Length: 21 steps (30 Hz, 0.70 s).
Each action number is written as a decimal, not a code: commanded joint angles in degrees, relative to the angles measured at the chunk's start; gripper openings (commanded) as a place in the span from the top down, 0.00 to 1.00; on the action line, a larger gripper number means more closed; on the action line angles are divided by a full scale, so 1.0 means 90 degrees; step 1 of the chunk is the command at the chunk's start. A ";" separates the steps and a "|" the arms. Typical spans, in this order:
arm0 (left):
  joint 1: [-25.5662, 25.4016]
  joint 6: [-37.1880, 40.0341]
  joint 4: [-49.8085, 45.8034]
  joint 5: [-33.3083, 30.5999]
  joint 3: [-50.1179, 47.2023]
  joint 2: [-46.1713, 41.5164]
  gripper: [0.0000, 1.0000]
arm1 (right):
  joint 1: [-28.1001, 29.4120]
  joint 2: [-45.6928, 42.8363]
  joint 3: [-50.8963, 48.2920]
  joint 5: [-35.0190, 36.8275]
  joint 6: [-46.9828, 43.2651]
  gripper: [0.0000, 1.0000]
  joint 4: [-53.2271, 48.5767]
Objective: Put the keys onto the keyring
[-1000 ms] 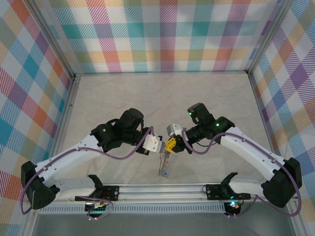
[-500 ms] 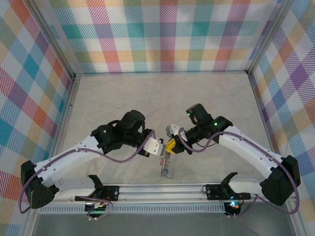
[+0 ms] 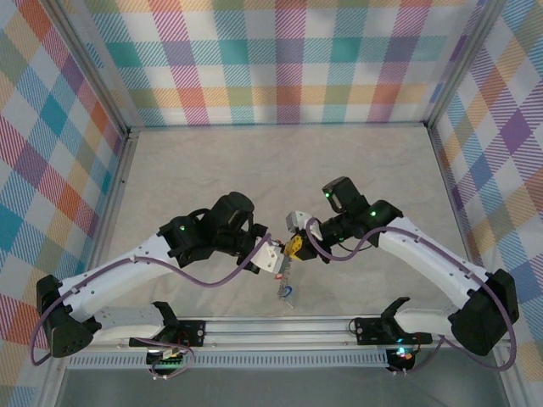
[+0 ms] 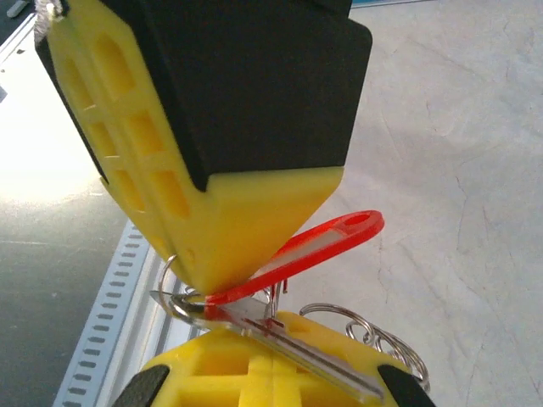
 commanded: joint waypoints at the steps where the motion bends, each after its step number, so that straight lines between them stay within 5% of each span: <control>1: -0.0030 -0.0206 -0.0016 -0.0310 0.0156 0.0054 1.00 | 0.0013 -0.0259 -0.0032 -0.0337 -0.0055 1.00 0.0268; 21: 0.0850 -0.1103 0.0095 0.0301 0.0212 -0.0060 1.00 | 0.0011 -0.0430 -0.0290 -0.0311 -0.0204 1.00 0.0170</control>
